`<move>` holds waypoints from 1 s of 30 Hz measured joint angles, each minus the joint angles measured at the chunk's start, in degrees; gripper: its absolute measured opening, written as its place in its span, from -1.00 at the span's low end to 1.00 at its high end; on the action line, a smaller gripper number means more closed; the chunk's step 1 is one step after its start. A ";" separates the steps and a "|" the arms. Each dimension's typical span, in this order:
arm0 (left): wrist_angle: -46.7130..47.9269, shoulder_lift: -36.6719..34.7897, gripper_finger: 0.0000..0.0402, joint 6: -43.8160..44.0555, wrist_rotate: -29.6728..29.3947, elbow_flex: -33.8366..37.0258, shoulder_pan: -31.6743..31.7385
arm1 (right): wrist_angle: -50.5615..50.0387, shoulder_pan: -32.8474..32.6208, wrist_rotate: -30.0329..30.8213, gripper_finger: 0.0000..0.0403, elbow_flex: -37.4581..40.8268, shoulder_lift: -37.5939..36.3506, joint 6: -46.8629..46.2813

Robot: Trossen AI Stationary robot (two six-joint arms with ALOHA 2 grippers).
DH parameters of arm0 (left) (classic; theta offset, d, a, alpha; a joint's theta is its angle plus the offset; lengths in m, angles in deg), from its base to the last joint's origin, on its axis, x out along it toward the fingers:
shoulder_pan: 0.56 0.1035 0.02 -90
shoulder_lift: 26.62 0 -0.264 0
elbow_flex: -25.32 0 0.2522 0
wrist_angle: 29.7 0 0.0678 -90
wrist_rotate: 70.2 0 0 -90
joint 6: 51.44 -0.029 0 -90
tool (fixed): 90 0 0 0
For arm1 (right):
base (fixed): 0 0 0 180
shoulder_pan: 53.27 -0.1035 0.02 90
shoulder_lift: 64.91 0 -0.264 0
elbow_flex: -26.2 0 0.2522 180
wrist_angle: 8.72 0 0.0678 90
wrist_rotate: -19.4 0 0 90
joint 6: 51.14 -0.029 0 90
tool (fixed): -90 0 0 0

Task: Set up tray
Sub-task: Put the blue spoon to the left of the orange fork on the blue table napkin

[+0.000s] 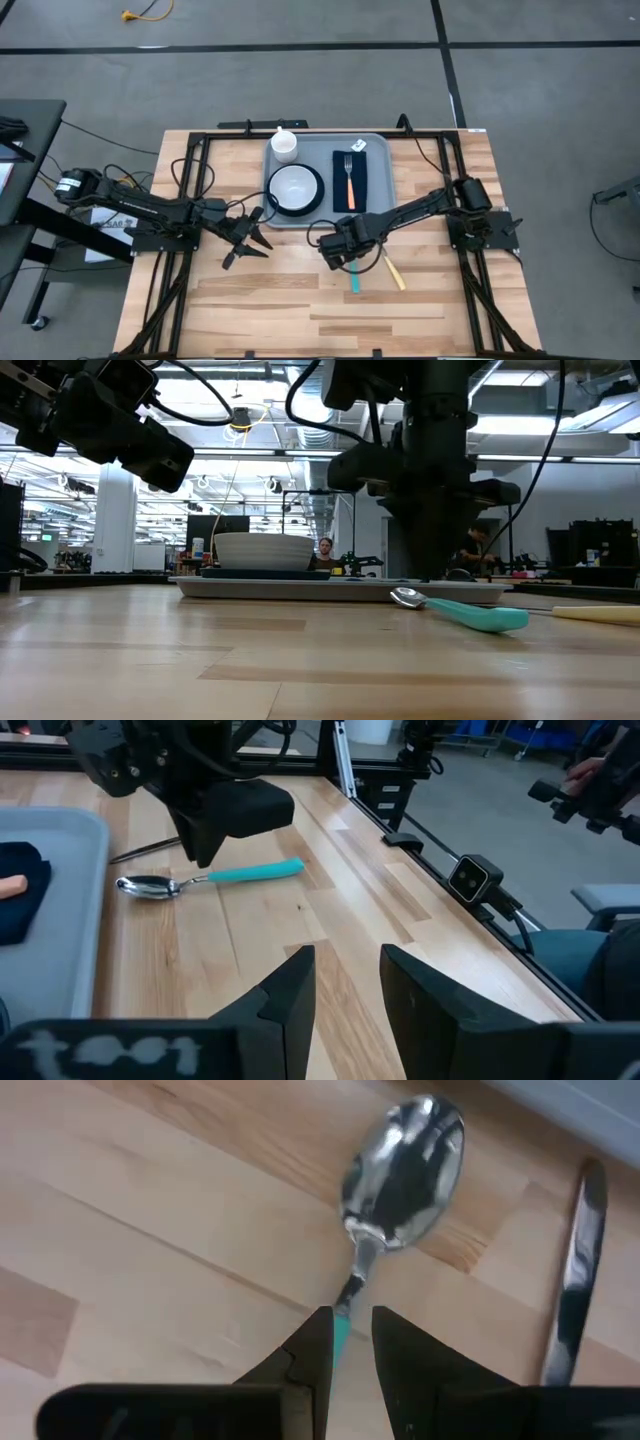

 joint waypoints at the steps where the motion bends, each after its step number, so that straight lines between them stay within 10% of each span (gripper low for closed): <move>1: 0.00 0.00 -0.49 -0.02 0.00 0.00 0.00 | -0.33 0.00 -0.14 -0.67 0.00 0.04 -0.01; 30: 3.35 -0.02 -0.49 -0.08 -0.11 -0.02 0.00 | 10.20 -0.39 -0.29 -0.67 -0.02 0.74 13.22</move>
